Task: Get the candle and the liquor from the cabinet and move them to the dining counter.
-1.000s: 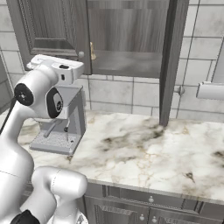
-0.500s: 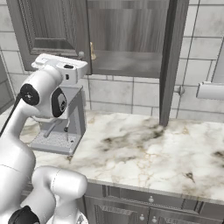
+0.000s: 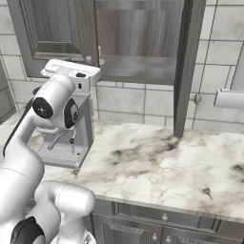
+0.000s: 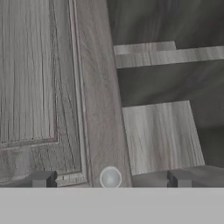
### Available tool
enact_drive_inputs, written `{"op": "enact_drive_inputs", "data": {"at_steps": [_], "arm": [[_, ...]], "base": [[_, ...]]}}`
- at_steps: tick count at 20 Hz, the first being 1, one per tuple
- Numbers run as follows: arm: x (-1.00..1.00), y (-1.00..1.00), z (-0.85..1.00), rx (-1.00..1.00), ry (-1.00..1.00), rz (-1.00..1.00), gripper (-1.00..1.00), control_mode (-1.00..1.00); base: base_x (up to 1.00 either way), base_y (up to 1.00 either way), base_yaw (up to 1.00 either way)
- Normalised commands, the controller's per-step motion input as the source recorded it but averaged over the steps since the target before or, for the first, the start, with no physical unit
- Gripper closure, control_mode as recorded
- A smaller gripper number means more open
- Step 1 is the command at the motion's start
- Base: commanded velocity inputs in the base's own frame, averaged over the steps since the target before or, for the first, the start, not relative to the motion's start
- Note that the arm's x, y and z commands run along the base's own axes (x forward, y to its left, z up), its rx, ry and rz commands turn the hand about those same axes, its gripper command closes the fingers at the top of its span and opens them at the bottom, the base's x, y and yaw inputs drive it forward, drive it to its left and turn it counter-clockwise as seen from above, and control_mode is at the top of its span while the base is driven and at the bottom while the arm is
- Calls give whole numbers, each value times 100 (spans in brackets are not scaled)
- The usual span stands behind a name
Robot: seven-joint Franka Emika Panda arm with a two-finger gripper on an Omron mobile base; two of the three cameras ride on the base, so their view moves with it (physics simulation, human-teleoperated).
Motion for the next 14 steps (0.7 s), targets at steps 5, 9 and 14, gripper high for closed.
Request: {"op": "enact_drive_inputs", "data": {"at_steps": [5, 9, 14], "arm": [[31, 0, -9, 0, -6, 0, -100, -100], [32, 0, -1, 0, -3, 0, -100, -100], [31, 0, 0, 0, -2, 0, -100, -100]], "base": [[0, 0, 0], [0, 0, 0], [0, 0, 0]]}}
